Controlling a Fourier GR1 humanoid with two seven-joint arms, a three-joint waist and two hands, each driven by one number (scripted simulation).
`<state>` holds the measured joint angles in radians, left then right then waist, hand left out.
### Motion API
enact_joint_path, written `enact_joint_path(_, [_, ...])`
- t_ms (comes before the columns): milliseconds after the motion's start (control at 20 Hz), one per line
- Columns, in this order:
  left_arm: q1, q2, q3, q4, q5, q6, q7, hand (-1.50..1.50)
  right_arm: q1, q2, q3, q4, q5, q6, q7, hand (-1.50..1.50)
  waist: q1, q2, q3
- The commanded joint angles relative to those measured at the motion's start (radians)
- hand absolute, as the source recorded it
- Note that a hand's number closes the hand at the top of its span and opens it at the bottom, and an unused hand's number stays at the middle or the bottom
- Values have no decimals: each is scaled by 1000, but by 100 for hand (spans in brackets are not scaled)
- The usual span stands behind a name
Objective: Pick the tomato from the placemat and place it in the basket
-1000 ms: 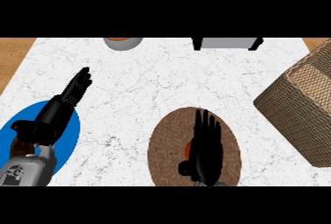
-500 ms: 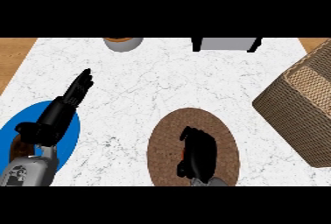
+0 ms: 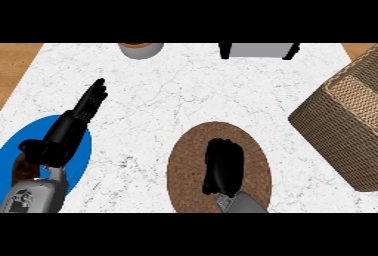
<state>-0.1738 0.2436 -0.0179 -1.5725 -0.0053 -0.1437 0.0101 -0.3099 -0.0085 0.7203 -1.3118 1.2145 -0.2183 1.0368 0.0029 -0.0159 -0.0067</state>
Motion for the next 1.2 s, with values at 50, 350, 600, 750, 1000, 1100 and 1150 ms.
enact_joint_path(50, [-9,2,7,-20,7,-3,36,0,-123,8,-220,98,-102,70,53,150,9,19,7])
enact_joint_path(350, [37,6,11,-68,16,-20,37,0,-215,8,-398,203,-197,-55,0,150,13,17,8])
enact_joint_path(600, [-9,-21,-5,-18,-7,-3,24,0,-299,8,-402,62,-216,-209,15,150,3,16,7])
enact_joint_path(750, [-4,1,19,13,-6,-12,6,0,-292,8,-341,-69,-140,-312,53,150,-8,10,6])
enact_joint_path(1000, [47,-9,16,-15,-23,0,-28,0,-315,8,-354,-236,-10,-278,145,150,-11,7,6])
enact_joint_path(1100, [7,3,20,-4,-4,-26,12,0,-348,8,-364,-286,29,-226,213,150,-12,8,6])
enact_joint_path(1150, [7,-21,2,-9,-32,6,21,0,-411,8,-392,-300,26,-146,254,150,-10,8,6])
